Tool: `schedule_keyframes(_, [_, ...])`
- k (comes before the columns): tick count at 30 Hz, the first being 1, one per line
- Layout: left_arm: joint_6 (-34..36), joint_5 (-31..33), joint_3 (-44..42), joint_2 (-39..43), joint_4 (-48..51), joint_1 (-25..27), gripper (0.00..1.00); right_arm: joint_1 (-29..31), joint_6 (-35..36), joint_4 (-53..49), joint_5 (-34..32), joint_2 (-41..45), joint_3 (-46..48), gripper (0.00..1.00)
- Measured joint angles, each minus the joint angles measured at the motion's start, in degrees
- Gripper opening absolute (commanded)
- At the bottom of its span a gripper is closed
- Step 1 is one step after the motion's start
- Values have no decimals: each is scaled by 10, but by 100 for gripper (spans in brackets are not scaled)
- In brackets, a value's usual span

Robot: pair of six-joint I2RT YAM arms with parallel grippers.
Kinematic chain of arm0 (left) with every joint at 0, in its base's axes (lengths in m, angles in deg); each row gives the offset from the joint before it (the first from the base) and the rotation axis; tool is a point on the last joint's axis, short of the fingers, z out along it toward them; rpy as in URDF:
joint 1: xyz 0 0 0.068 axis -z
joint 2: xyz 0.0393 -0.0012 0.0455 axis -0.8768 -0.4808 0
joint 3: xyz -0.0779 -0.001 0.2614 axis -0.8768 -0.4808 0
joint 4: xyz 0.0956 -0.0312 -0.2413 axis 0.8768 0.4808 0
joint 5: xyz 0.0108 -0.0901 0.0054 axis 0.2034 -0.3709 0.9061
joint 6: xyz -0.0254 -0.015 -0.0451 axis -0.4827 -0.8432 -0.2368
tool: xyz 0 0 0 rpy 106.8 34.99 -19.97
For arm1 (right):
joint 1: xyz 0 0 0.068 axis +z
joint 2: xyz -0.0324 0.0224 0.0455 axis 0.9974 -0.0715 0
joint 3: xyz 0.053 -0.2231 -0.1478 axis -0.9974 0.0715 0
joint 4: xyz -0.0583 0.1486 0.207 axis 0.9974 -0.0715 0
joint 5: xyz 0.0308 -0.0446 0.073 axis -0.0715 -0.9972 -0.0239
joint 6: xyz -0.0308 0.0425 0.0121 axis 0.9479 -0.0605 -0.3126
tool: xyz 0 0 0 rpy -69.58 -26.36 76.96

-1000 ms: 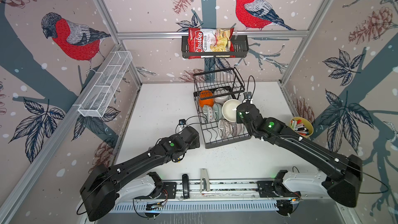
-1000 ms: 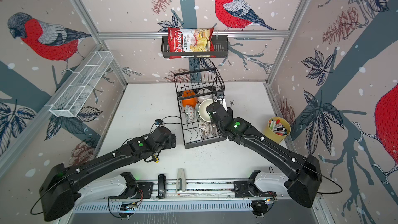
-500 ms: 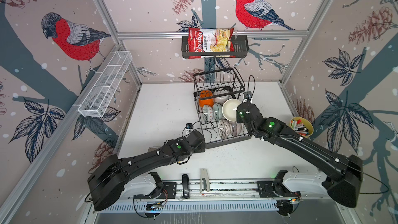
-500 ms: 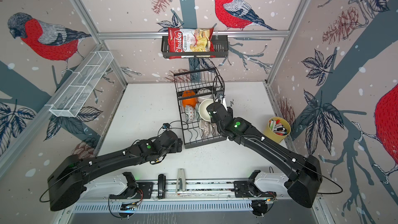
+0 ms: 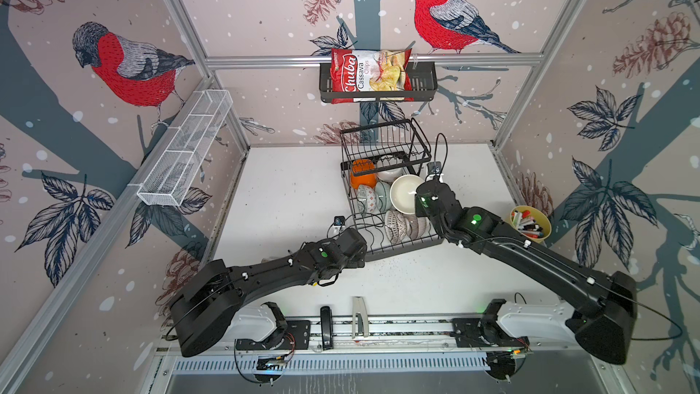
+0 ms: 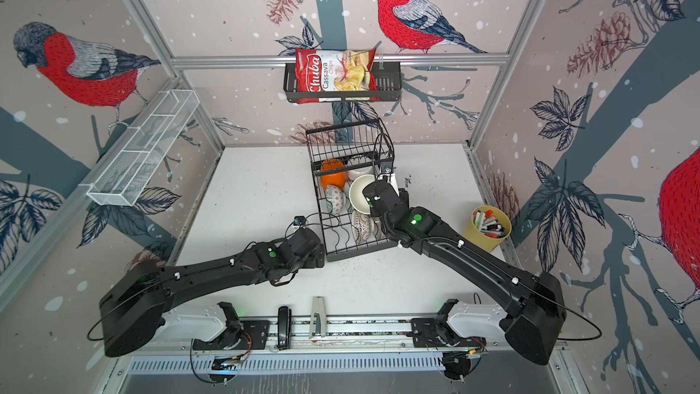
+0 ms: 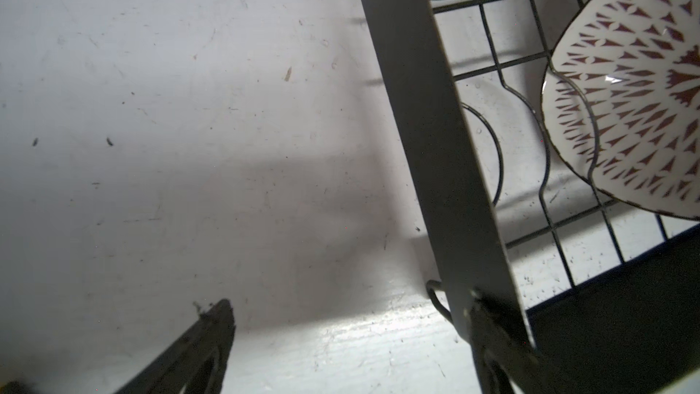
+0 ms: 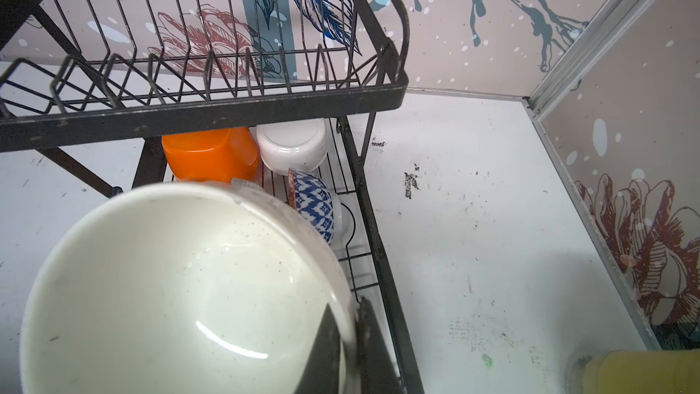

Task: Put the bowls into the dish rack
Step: 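Carry the cream bowl over the rack with the right gripper while the left withdraws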

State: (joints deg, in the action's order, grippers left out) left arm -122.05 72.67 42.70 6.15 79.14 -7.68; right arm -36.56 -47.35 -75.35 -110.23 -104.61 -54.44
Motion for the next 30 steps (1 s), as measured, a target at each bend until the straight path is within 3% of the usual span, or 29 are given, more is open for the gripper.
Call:
schedule_keyframes(20, [64,-17,82,-121,-40,4,95,-13,14,9,-2,-37,3,0])
schedule_keyframes(30, [81,-35,98,-143,-61,5,95,-14,16,11,-4,-57,-7,0])
